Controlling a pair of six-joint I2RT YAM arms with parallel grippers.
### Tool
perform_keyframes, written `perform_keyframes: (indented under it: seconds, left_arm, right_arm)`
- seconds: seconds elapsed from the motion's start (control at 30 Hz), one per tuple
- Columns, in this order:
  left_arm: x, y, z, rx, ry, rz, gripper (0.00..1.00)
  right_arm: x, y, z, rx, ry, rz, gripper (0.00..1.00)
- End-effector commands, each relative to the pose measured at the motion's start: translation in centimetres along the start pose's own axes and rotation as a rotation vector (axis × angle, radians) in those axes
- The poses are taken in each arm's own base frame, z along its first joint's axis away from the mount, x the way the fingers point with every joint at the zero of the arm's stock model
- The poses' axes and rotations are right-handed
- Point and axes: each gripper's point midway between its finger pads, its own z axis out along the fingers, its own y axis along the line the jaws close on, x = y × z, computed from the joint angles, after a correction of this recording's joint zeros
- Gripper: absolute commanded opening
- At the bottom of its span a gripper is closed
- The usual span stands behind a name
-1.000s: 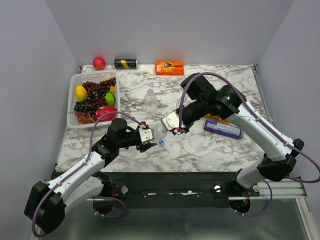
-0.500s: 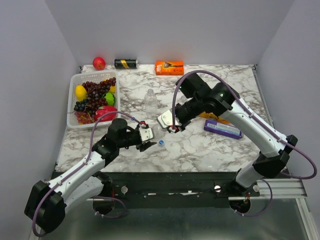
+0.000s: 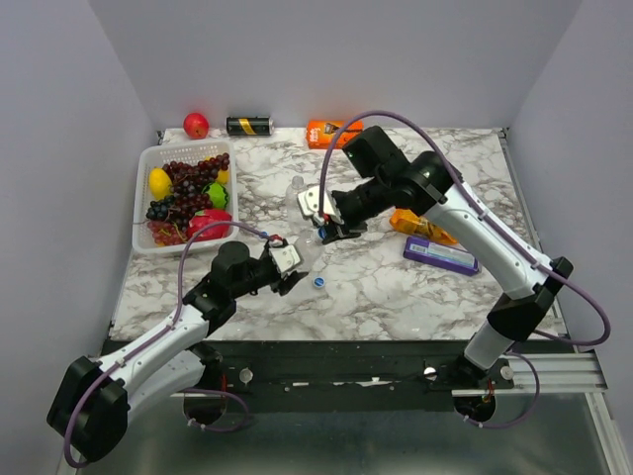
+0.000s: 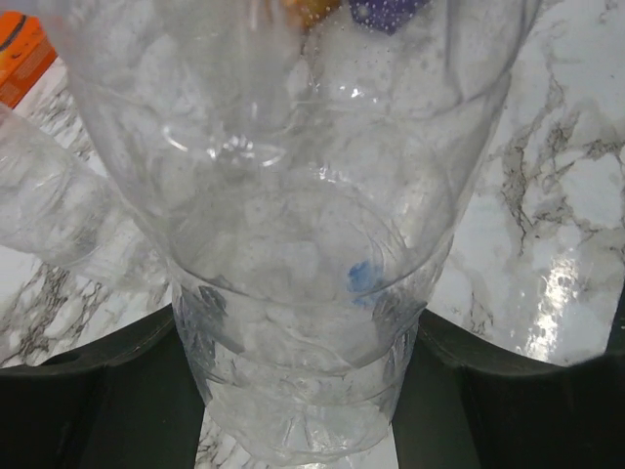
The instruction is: Screw on the bottle caps
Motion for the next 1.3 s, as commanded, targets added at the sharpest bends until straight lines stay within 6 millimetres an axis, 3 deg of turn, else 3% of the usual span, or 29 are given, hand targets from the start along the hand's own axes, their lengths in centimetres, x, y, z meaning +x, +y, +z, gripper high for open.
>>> perform_keyframes:
  seconds: [0.0, 0.17, 0.33, 0.43, 0.6, 0.67, 0.77, 1.0, 1.17, 1.27]
  left_arm:
    - [-7.6, 5.7, -1.2, -0.3, -0.226, 0.034, 0.0]
    - [-8.0, 8.8, -2.3, -0.488, -0.209, 0.059, 0.0]
    - [-7.9, 10.9, -3.3, -0.626, -0.183, 0.096, 0.0]
    - [-7.7, 11.5, -3.5, -0.662, -0.175, 0.087, 0.0]
    - [-7.1, 12.0, -3.7, -0.698, -0.145, -0.003, 0.0]
    - [-6.5, 11.9, -3.6, -0.7, -0.124, -0.042, 0.0]
    - [-5.8, 11.5, -3.2, -0.678, -0.103, -0.06, 0.0]
    - [-3.8, 8.4, -1.2, -0.506, -0.091, -0.069, 0.0]
    - [-2.3, 7.3, -0.5, -0.453, -0.065, -0.1, 0.0]
    - [-1.6, 6.7, -0.2, -0.426, -0.049, -0.108, 0.0]
  right_arm:
    - [1.5, 0.2, 1.6, -0.045, 0.05, 0.275, 0.26]
    - [1.3, -1.5, 2.3, 0.0, 0.079, 0.491, 0.24]
    - [2.6, -2.6, 4.1, 0.02, 0.131, 0.752, 0.24]
    - [3.0, -3.4, 5.0, 0.065, 0.135, 0.894, 0.24]
    - [3.5, -4.1, 5.7, 0.093, 0.143, 0.938, 0.2]
    - [3.5, -4.4, 5.7, 0.108, 0.146, 0.943, 0.16]
    - [3.7, -4.9, 5.7, 0.13, 0.15, 0.938, 0.19]
    - [3.0, -6.5, 4.7, 0.187, 0.126, 0.863, 0.24]
    - [2.8, -6.5, 4.3, 0.198, 0.129, 0.846, 0.39]
    - [3.0, -6.6, 4.0, 0.209, 0.134, 0.834, 0.42]
